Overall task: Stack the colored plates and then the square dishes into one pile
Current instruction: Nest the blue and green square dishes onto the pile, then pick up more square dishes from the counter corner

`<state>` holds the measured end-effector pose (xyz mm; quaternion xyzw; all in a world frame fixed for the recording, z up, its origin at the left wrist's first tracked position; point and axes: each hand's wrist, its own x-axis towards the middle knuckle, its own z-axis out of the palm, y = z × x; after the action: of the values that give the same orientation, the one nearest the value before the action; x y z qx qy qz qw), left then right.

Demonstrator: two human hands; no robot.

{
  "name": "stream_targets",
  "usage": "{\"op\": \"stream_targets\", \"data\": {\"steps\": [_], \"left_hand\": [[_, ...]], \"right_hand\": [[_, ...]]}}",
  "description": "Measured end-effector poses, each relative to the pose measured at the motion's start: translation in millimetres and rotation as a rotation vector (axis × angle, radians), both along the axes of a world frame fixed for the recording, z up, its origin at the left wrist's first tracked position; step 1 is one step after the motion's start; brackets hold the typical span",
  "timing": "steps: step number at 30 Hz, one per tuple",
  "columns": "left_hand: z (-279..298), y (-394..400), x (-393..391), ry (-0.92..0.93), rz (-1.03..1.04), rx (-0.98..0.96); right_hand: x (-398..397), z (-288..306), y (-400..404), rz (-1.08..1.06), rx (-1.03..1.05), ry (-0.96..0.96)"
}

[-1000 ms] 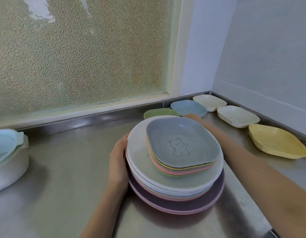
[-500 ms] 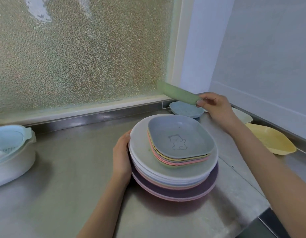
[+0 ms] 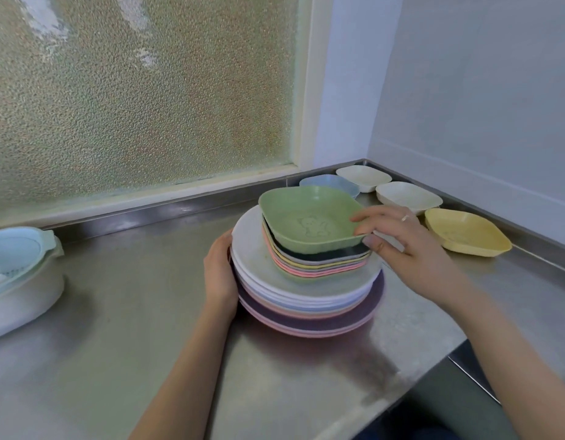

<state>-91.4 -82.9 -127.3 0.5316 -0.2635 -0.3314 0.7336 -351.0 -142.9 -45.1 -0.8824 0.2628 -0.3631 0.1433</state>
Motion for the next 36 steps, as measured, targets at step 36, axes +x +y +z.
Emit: {"op": "stream_targets", "data": {"steps": [36], "left_hand": [[154,-67,-179,-1.437,-0.39,0.355]], "right_hand": [[-94,-24,-77,-0.428,0.163,0.084]]}}
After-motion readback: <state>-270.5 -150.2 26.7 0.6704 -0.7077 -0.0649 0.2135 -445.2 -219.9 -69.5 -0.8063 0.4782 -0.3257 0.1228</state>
